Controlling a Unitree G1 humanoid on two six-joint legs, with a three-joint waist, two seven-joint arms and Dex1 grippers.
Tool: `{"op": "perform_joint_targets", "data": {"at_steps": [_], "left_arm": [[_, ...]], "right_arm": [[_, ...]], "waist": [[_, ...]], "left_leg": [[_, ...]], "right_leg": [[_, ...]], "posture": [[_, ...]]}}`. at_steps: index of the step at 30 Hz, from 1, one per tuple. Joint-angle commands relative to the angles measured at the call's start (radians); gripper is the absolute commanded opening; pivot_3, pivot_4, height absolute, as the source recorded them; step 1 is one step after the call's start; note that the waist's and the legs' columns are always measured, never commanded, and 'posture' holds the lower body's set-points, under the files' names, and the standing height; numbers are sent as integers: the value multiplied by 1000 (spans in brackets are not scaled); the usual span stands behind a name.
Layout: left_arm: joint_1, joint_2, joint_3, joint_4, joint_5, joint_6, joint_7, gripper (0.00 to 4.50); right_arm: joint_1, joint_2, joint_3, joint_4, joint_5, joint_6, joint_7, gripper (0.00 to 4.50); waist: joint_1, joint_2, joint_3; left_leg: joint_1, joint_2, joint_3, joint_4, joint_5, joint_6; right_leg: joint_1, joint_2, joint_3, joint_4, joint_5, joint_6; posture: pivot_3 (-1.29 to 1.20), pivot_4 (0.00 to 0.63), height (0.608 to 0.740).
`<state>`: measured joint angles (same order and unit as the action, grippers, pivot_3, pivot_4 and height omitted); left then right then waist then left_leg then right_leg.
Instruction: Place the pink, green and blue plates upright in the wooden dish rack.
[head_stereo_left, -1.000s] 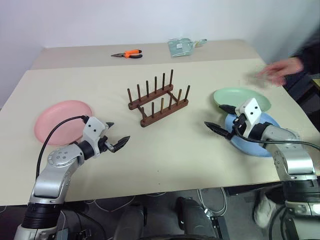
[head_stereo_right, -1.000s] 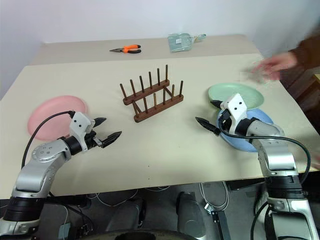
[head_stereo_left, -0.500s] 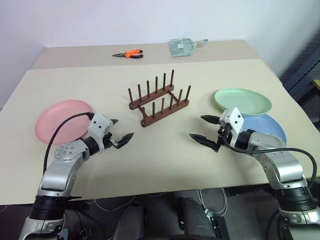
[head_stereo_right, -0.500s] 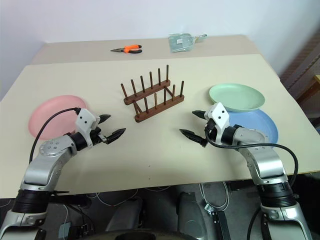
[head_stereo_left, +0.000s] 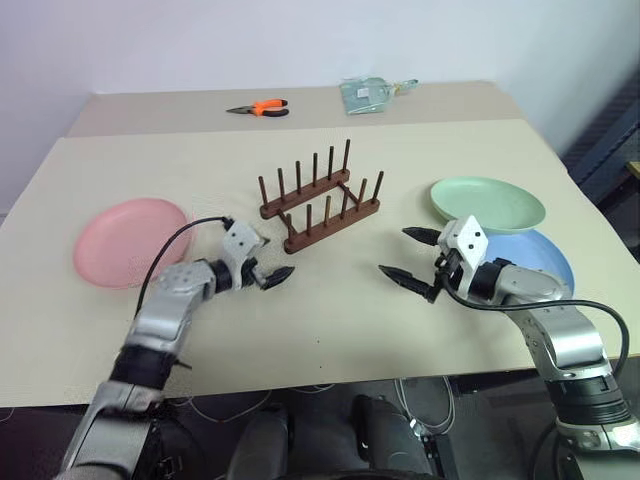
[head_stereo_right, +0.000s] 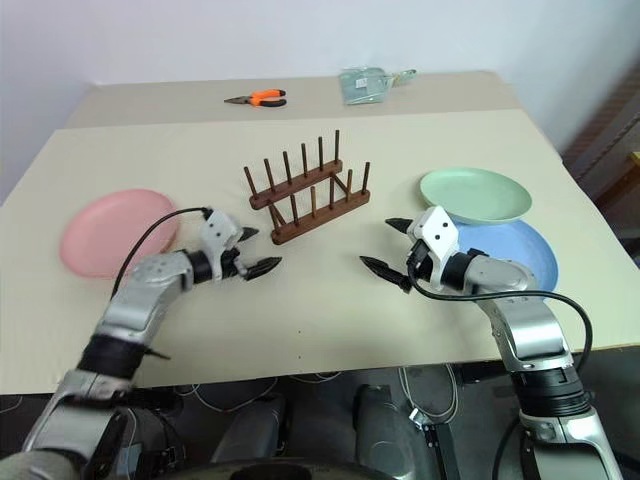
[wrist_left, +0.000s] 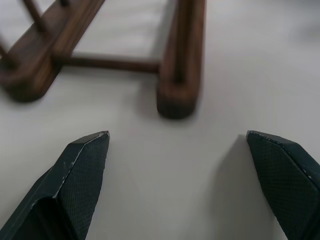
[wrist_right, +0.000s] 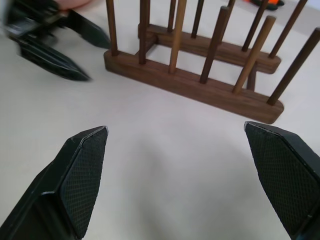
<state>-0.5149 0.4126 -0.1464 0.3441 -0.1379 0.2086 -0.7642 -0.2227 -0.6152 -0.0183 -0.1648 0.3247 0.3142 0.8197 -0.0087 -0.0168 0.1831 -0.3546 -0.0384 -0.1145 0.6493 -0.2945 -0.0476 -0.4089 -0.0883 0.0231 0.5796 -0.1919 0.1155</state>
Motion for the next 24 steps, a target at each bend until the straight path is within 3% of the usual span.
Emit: {"op": "perform_joint_targets", "data": {"at_steps": [1, 8, 14, 20, 24], "left_arm": [[-55, -47, -9, 135, 19, -68, -16, 3951], [-70, -97, -29, 196, 25, -139, -101, 747], [-56, -69, -128, 101, 49, -201, -296, 760], [-107, -36, -149, 160, 80, -230, -367, 760], [-114, -24, -130, 182, 97, -219, -330, 2584]], "right_arm": [[32, -9, -38, -34, -10, -32, -17, 4500], [117, -24, -74, -105, -9, -24, -51, 4500], [152, -70, -105, -129, 6, 3, -35, 4500], [151, -90, -117, -111, 4, -4, -20, 4500], [164, -107, -132, -99, -5, 0, -16, 4500]], "waist": [[-1, 0, 0], [-1, 0, -1], [3, 0, -1], [-2, 0, -1], [-3, 0, -1]], "left_leg": [[0, 0, 0, 0, 0, 0], [0, 0, 0, 0, 0, 0], [0, 0, 0, 0, 0, 0], [0, 0, 0, 0, 0, 0], [0, 0, 0, 0, 0, 0]], "right_leg": [[0, 0, 0, 0, 0, 0], [0, 0, 0, 0, 0, 1], [1, -1, 0, 0, 0, 1], [1, -1, 0, 0, 0, 1], [1, 0, 0, 0, 0, 1]], "posture": [[0, 150, 740], [0, 150, 740], [0, 150, 740], [0, 150, 740], [0, 150, 740]]}}
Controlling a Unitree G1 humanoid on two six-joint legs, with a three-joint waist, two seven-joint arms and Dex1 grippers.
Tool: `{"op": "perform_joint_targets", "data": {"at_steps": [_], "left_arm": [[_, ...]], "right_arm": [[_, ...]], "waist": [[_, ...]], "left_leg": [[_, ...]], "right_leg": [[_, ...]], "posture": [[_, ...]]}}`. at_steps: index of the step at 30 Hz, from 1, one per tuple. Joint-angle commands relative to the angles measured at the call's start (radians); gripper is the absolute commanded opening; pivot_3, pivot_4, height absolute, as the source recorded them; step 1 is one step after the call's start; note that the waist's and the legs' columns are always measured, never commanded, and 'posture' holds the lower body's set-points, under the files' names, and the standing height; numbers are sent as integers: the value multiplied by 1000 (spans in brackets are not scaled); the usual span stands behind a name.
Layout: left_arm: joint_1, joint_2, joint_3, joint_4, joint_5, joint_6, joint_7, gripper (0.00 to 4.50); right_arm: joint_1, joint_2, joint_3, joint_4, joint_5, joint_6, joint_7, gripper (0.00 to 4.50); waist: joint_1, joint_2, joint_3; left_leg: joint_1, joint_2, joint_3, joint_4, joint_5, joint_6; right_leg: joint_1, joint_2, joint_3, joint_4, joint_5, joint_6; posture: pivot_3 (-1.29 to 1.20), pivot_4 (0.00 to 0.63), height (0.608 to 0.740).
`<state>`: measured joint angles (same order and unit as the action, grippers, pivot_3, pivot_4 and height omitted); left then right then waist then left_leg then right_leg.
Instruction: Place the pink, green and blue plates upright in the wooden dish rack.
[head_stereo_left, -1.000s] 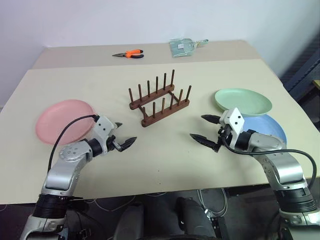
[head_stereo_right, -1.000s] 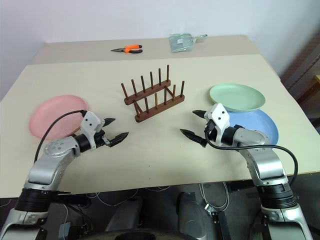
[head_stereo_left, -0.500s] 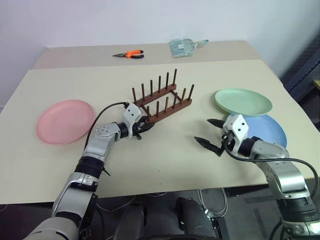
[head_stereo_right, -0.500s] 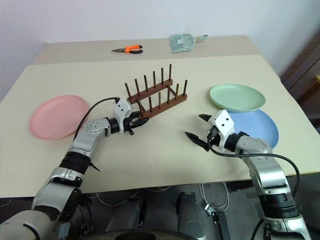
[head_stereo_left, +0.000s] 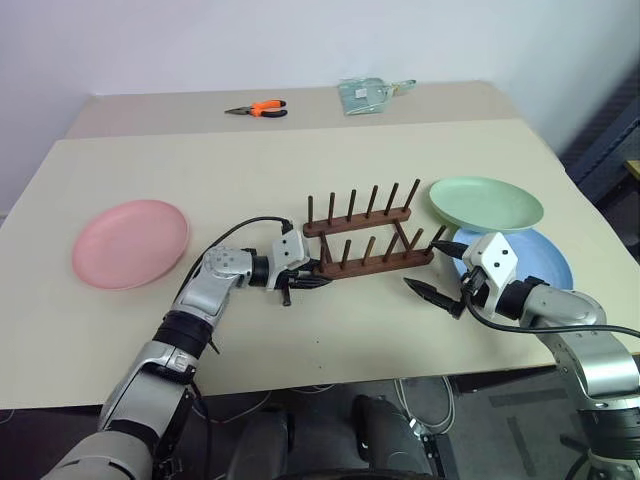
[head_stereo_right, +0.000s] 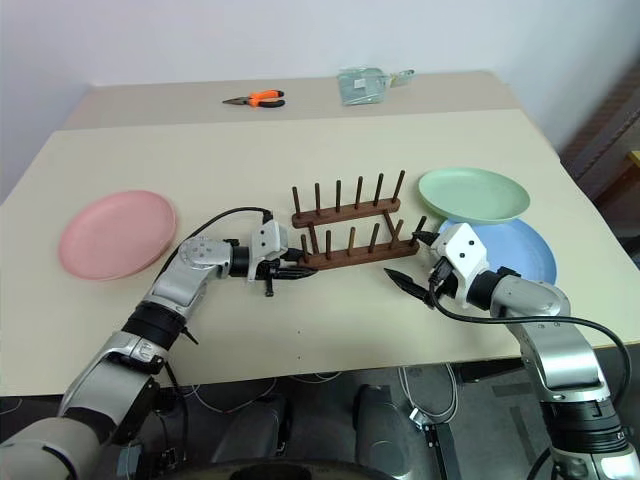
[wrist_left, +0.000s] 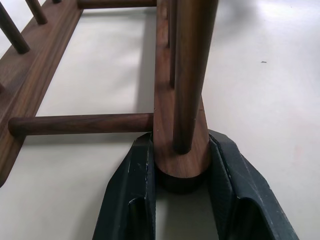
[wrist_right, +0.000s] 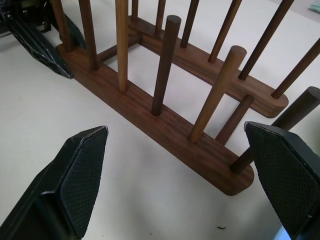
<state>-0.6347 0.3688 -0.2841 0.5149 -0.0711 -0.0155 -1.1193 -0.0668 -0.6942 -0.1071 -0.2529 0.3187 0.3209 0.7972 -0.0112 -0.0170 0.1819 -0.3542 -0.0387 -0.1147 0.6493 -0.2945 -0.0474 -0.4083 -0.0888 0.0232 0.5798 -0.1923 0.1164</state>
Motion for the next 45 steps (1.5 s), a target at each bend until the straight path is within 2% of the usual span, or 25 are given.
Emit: {"op": "perform_joint_targets", "data": {"at_steps": [1, 2, 4, 5, 6, 9, 11, 13, 16, 21, 26, 36, 45], "left_arm": [[12, 27, 16, 4, 32, 17, 43, 3147], [28, 43, 32, -20, 25, 42, 56, 3542], [66, 74, 51, -77, 15, 93, 72, 3551], [83, 88, 57, -103, 15, 115, 79, 3551], [131, 117, 66, -178, -4, 168, 69, 3291], [279, 178, 75, -433, -96, 328, 20, 2143], [319, 156, 51, -551, -102, 393, 72, 1174], [332, 118, 41, -621, -111, 465, 130, 1174], [350, 59, -5, -674, -67, 477, 210, 1174], [319, -21, -90, -580, 80, 467, 386, 1174], [276, -97, -52, -484, 108, 499, 531, 1174], [200, -108, -26, -305, 115, 420, 638, 1174], [203, -93, -22, -279, 111, 395, 657, 1174]], "right_arm": [[15, -36, -50, -7, 1, -6, 10, 4500], [24, -48, -64, -4, 14, 9, 17, 4240], [42, -64, -84, -6, 33, 27, 32, 3643], [48, -71, -90, -9, 37, 31, 39, 3161], [57, -79, -95, -10, 34, 34, 43, 2698], [77, -100, -77, -30, 37, 69, 65, 1209], [67, -90, -19, -37, 0, 80, 48, 215], [52, -77, 34, -23, -51, 65, 27, 215], [-4, -48, 115, 43, -138, 59, -27, 215], [-126, 13, 189, 151, -249, 54, -123, 215], [-204, 41, 243, 244, -327, 13, -156, 215], [-365, 119, 266, 471, -399, -104, -212, 215], [-385, 127, 256, 491, -392, -145, -189, 215]], "waist": [[0, 0, 0], [0, 0, 0], [-4, 0, 0], [-5, 0, 0], [-7, 0, -1], [-17, 0, -1], [-9, 1, -2], [4, 2, -3], [15, 2, -3], [24, 3, -4], [23, 1, -7], [4, 1, -12], [-5, 2, -13]], "left_leg": [[0, 0, 0, 0, 0, 0], [0, 0, 0, 0, 0, 0], [0, 0, 0, 0, 0, 0], [1, 0, 0, -1, 0, 0], [1, 1, 0, -1, 0, 0], [3, 3, 1, -2, 0, 0], [3, 3, 1, -3, -1, 1], [2, 2, 1, -1, -1, 1], [0, 1, 0, 2, 0, 1], [1, 0, 0, 2, 0, 0], [2, -1, -1, 3, 0, 0], [5, 0, -1, 2, 0, 0], [6, 0, -1, 0, 0, 0]], "right_leg": [[0, 0, 0, 0, 0, 0], [0, 0, 0, 0, 0, 0], [0, 0, 0, 0, 0, 0], [0, 0, 0, 0, 0, 0], [0, 1, 0, 1, 0, 0], [0, 1, 1, 2, 0, 0], [0, 1, 0, 2, -1, 0], [0, 1, 1, 2, -3, -1], [1, 0, 0, 1, -4, 1], [1, 0, 1, 1, -4, 0], [3, 0, 0, 1, -4, 0], [4, 1, 1, 3, -3, 1], [4, 1, 1, 4, -1, 1]], "posture": [[0, 150, 740], [0, 150, 740], [0, 150, 740], [0, 150, 740], [0, 150, 740], [0, 150, 740], [0, 150, 740], [0, 150, 740], [0, 150, 740], [0, 150, 740], [0, 150, 740], [0, 150, 740], [0, 150, 740]]}}
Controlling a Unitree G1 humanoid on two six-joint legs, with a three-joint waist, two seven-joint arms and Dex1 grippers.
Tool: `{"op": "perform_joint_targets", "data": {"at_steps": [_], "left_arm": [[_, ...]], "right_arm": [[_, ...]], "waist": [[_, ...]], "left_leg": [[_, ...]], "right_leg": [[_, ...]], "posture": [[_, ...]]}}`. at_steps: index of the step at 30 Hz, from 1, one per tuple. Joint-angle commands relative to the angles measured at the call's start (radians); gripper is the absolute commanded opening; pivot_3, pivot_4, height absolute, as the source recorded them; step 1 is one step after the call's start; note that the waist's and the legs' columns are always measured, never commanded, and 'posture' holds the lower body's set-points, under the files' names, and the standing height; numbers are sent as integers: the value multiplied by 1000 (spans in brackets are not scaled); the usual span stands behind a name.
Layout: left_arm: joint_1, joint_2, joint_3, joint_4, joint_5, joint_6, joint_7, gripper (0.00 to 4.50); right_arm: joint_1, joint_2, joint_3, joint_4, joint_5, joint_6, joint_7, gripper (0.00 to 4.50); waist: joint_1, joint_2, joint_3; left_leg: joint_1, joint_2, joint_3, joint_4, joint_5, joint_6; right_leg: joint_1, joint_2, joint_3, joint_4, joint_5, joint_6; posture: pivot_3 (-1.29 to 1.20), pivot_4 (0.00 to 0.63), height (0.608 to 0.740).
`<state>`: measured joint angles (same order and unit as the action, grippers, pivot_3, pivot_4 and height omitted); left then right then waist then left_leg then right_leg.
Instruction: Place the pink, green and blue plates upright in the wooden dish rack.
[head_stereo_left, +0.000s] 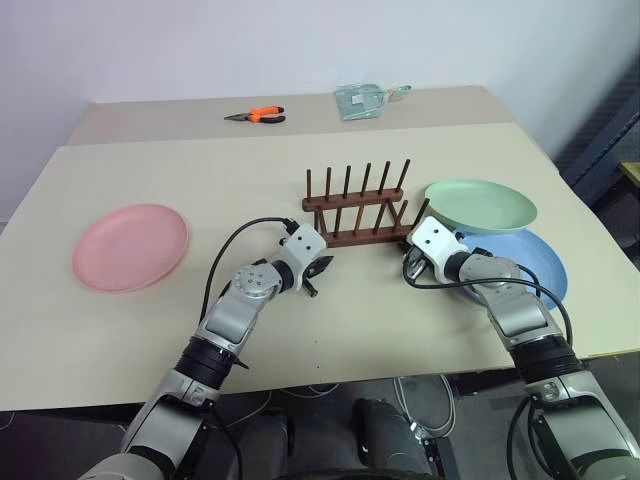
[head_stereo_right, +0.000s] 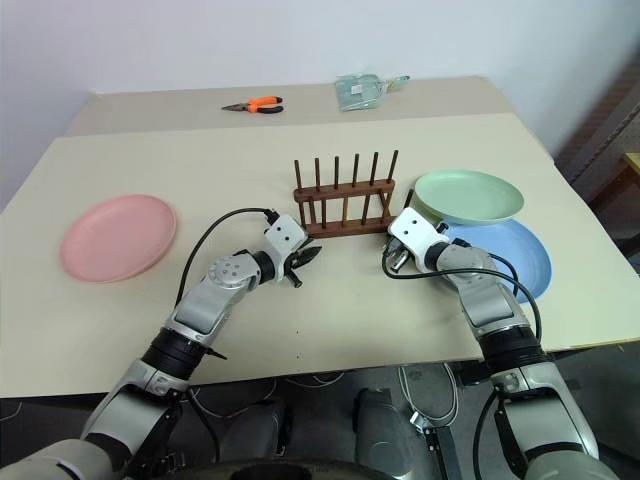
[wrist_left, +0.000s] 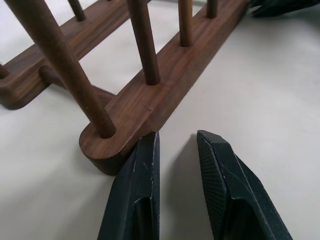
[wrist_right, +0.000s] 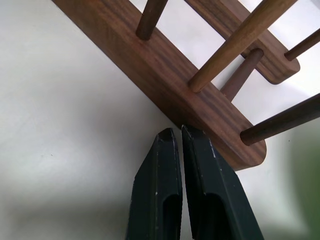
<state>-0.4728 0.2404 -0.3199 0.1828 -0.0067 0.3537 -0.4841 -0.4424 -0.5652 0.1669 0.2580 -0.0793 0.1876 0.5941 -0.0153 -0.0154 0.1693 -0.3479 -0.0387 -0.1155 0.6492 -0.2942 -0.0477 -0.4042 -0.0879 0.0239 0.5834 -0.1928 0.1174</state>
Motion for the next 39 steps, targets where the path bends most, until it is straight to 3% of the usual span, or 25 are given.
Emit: {"op": "perform_joint_targets", "data": {"at_steps": [1, 4, 7, 10, 12, 13, 18, 22, 26, 32, 35, 39], "left_arm": [[50, 40, 20, 42, 47, 21, 28, 1174], [95, 73, 52, -50, 16, 44, 14, 1112], [206, 135, 146, -291, -142, 88, -105, 1886], [277, 181, 359, -450, -279, 152, -91, 3312], [276, 196, 477, -452, -301, 208, -16, 4235], [270, 206, 536, -441, -309, 226, 18, 4446], [126, 234, 919, -356, -280, 346, 398, 4446], [114, 242, 1037, -324, -208, 448, 585, 4446], [111, 168, 1174, -322, -312, 624, 631, 4446], [76, 68, 1247, -307, -481, 773, 578, 4446], [56, 48, 1259, -268, -482, 738, 609, 3577], [34, 48, 1239, -233, -480, 699, 629, 1582]], "right_arm": [[-2, -7, -29, -43, 27, -9, 37, 215], [44, -38, -61, -183, 130, 25, 153, 1026], [89, -73, -94, -374, 235, 98, 241, 2412], [110, -95, -102, -544, 328, 170, 299, 3850], [113, -97, -96, -592, 348, 198, 308, 3858], [110, -91, -90, -605, 352, 205, 308, 3858], [63, -39, -1, -541, 299, 148, 312, 3858], [29, -19, 25, -488, 285, 116, 324, 3858], [4, -8, 36, -444, 275, 84, 336, 3858], [1, 5, 35, -441, 267, 66, 325, 3858], [7, 6, 28, -445, 254, 59, 308, 3858], [6, -2, 8, -445, 257, 64, 296, 3858]], "waist": [[-2, 0, 0], [-6, 0, 0], [-26, 1, 0], [-27, 1, 2], [-19, 0, 2], [-13, 0, 2], [1, -2, 2], [3, -2, 2], [3, -4, 2], [4, -7, 1], [2, -7, 1], [4, -7, 1]], "left_leg": [[0, 0, 0, 0, 0, 0], [0, 1, 0, -1, 0, 0], [0, 2, 0, -3, 0, 0], [-4, 3, 0, -4, 0, 0], [-6, 3, -2, -2, 0, 0], [-6, 3, -2, -1, 0, 0], [-6, 2, -2, 0, 0, 0], [-6, 0, -2, -1, 0, -1], [-7, 0, -2, -2, 1, -2], [-7, 0, -3, -2, 1, -4], [-6, 0, -3, -2, 2, -4], [-6, 0, -3, -3, 2, -4]], "right_leg": [[0, 0, 0, 0, 0, 0], [-1, 0, 0, 0, 0, 0], [-3, 1, 0, 0, 0, 0], [-6, 1, 0, 1, 0, 0], [-7, 1, -1, 1, 0, 0], [-7, 2, -2, 1, -2, 2], [-6, 1, -2, 0, -3, 0], [-6, -1, -2, -2, 0, 1], [-6, -1, -2, -2, 0, 1], [-6, -1, -3, -1, 0, 1], [-6, -1, -3, -1, 0, 1], [-6, -1, -3, -1, 0, 1]], "posture": [[0, 150, 740], [0, 150, 740], [0, 150, 740], [0, 150, 740], [0, 150, 740], [0, 150, 740], [0, 150, 740], [0, 150, 740], [0, 150, 740], [0, 150, 740], [0, 150, 740], [0, 150, 740]]}}
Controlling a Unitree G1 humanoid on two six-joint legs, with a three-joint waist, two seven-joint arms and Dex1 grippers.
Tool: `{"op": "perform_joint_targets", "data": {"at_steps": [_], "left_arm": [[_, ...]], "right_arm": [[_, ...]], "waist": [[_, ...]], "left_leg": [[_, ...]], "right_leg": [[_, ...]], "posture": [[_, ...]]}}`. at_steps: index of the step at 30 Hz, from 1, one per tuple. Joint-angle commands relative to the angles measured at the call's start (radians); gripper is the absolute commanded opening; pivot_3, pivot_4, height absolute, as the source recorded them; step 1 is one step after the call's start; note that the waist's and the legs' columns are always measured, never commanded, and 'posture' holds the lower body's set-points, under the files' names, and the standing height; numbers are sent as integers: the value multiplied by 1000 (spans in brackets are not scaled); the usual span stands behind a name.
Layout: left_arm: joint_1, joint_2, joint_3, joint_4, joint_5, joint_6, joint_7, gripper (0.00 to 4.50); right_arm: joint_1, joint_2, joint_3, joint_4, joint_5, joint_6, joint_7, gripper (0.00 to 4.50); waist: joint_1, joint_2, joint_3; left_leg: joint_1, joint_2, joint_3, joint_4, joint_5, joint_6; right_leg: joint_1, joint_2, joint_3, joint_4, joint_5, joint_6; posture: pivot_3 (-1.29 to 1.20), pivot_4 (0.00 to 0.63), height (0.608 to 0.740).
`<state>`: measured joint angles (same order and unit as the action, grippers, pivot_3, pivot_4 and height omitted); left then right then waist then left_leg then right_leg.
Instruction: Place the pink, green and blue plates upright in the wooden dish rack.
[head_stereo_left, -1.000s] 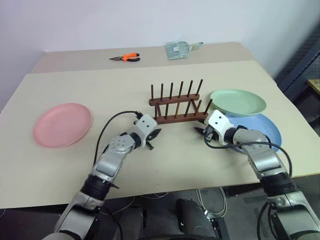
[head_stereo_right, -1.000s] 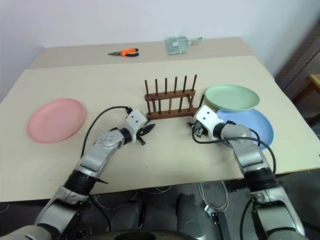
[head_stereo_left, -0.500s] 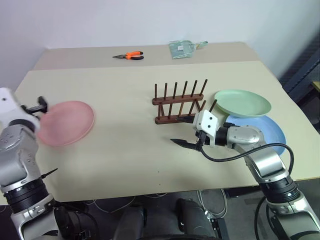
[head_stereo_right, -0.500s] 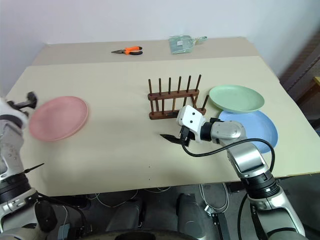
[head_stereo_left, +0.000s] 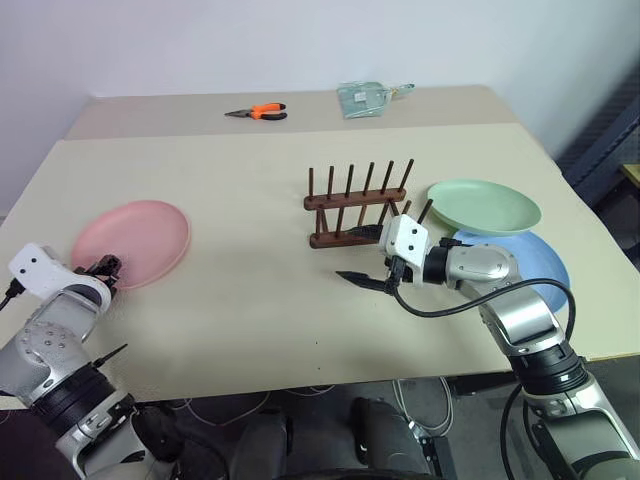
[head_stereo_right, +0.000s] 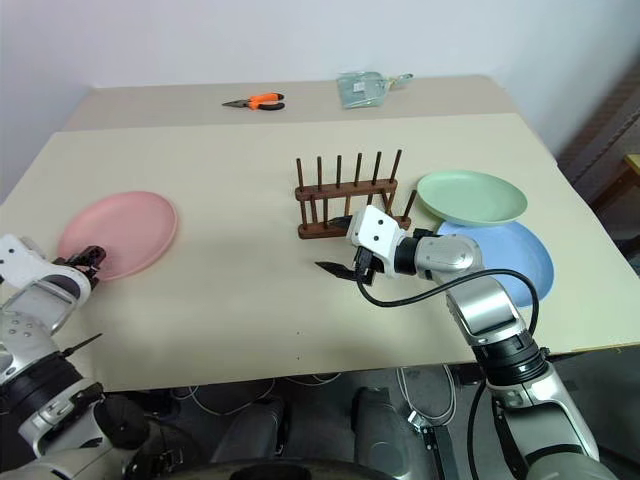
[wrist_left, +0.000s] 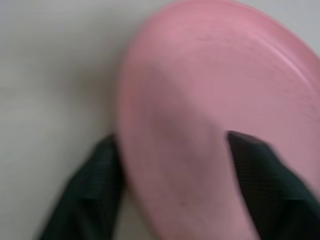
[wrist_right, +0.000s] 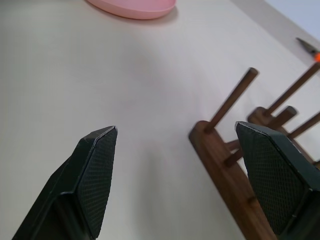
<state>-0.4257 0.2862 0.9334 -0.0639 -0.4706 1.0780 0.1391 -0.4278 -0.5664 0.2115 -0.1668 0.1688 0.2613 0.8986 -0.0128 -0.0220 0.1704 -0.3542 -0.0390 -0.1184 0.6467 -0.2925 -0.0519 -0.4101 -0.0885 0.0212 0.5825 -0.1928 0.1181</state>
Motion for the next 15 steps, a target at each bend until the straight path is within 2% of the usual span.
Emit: {"op": "perform_joint_targets", "data": {"at_steps": [1, 2, 3, 4, 5, 9, 15], "left_arm": [[-15, 6, -36, 12, -16, -44, -7, 1075], [-15, 9, -51, 11, -15, -57, -16, 596], [-21, 11, -100, -16, -18, -99, -56, 47], [-32, 11, -161, -60, -23, -143, -102, 0], [-52, 16, -244, -110, -18, -199, -157, 0], [-174, 15, -492, -204, -5, -237, -234, 0], [-377, -64, -603, -182, -14, -208, -172, 0]], "right_arm": [[-11, -5, -42, -23, 23, 7, -1, 3858], [-13, -8, -45, -24, 33, 19, 4, 3858], [-24, -11, -55, -24, 34, 21, 0, 4111], [-41, -14, -61, -21, 17, 3, -13, 4407], [-65, -20, -64, -19, -15, -30, -30, 4478], [-175, -35, -18, 2, -149, -200, -56, 4478], [-330, -32, 46, 130, -318, -321, -101, 4478]], "waist": [[2, 0, 0], [3, 0, 0], [3, -1, 0], [5, -1, 0], [6, -2, 1], [14, -4, 3], [-10, -4, 2]], "left_leg": [[0, 0, 0, 0, 0, 0], [0, 0, 0, 0, 0, 0], [-1, 0, 0, 0, 0, -1], [-1, 0, 0, 1, 0, -1], [-1, 0, 0, 1, 0, -1], [-3, 0, 0, 1, 2, -3], [-1, 0, 1, -1, 2, -3]], "right_leg": [[0, 0, 0, 0, 0, 0], [0, 0, 0, 0, 0, 0], [0, 0, 0, 0, 0, 0], [0, 0, 0, -1, 0, 0], [0, 0, 0, -1, 0, 0], [-1, 0, 0, -2, 1, -2], [-1, 0, 1, -3, 1, 0]], "posture": [[0, 150, 740], [0, 150, 740], [0, 150, 740], [0, 150, 740], [0, 150, 740], [0, 150, 740], [0, 150, 740]]}}
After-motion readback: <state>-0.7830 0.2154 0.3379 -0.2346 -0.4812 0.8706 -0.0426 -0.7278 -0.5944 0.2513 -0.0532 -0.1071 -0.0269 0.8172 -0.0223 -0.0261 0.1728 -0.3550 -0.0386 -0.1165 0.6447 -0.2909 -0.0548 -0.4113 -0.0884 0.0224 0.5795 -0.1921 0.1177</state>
